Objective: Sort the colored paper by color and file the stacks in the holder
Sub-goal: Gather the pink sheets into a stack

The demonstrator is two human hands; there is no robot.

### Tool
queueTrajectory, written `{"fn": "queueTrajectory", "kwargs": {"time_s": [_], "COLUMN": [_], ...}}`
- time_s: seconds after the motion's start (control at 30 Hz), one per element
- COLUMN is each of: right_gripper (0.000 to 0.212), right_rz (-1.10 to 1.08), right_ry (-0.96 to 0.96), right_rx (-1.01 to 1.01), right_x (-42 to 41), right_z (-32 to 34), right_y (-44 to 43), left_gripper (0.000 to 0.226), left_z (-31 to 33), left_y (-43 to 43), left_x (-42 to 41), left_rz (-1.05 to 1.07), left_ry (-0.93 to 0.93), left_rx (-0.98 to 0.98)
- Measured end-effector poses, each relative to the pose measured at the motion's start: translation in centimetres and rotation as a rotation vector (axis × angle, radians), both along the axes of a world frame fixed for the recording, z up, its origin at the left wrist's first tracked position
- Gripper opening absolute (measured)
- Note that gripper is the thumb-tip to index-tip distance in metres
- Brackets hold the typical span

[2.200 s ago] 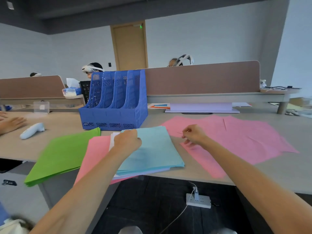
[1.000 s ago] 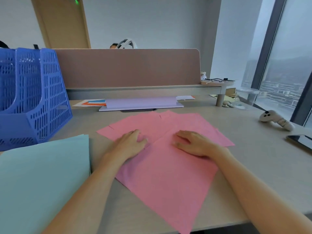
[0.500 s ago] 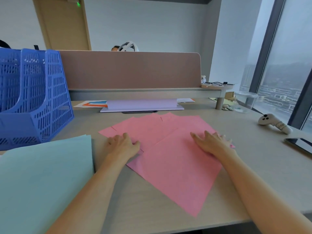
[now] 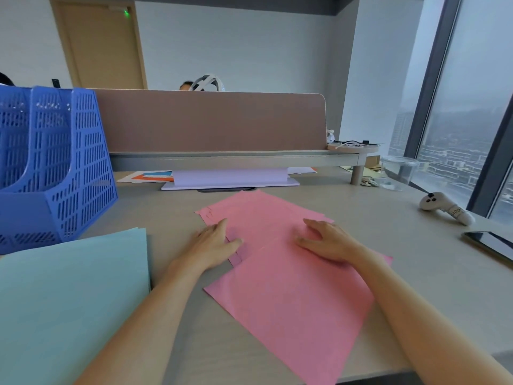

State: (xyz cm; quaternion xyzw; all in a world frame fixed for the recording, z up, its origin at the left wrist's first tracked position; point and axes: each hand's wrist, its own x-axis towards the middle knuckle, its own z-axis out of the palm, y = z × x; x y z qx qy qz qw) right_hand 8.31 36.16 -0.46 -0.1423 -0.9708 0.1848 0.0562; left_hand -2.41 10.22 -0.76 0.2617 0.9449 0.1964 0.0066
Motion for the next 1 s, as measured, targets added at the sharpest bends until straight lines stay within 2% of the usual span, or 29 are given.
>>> {"fn": "queueTrajectory", "kwargs": {"time_s": [0.07, 0.13, 0.23, 0.33, 0.4, 0.5, 0.63, 0.83, 1.0], "right_gripper": [0.084, 0.092, 0.103, 0.099, 0.093, 0.085, 0.062, 0.045, 0.039], "right_rz": [-0.002, -0.011, -0.041, -0.083, -0.103, -0.113, -0.150, -0.243, -0.267], "right_ry": [-0.027, -0.078, -0.073, -0.027, -0.008, 0.017, 0.182, 0.404, 0.445], "right_rx": [-0.018, -0.013, 0.006, 0.082, 0.135, 0.147, 0.080, 0.015, -0.026], "right_x": [0.2, 0.3, 0.1, 0.3, 0.4, 0.2, 0.2, 0.1, -0.1], "right_z": [0.4, 0.5, 0.1, 0.1, 0.3, 0.4, 0.6, 1.0, 0.9], "right_y": [0.2, 0.4, 0.5, 0.1, -0.1, -0.1, 0.5, 0.8, 1.2], "left_gripper": [0.083, 0.098, 0.121, 0.124, 0.115, 0.094, 0.093, 0.076, 0.029], "left_z": [0.4, 0.7, 0.5, 0.4, 0.5, 0.5, 0.8, 1.1, 1.1], "left_y": [0.0, 0.1, 0.7, 1.3, 1.9, 2.8, 3.3, 3.0, 2.6], "left_x": [0.3, 0.7, 1.3, 1.9, 2.4, 2.8, 2.9, 2.2, 2.4], "left_rz": [0.003, -0.038, -0.164, -0.203, -0.174, -0.094, 0.013, 0.114, 0.149], "left_ry": [-0.075, -0.130, -0.083, -0.026, 0.027, -0.025, -0.078, -0.248, -0.143], "left_rx": [0.076, 0.072, -0.023, -0.097, -0.126, -0.018, 0.024, 0.018, 0.073]}}
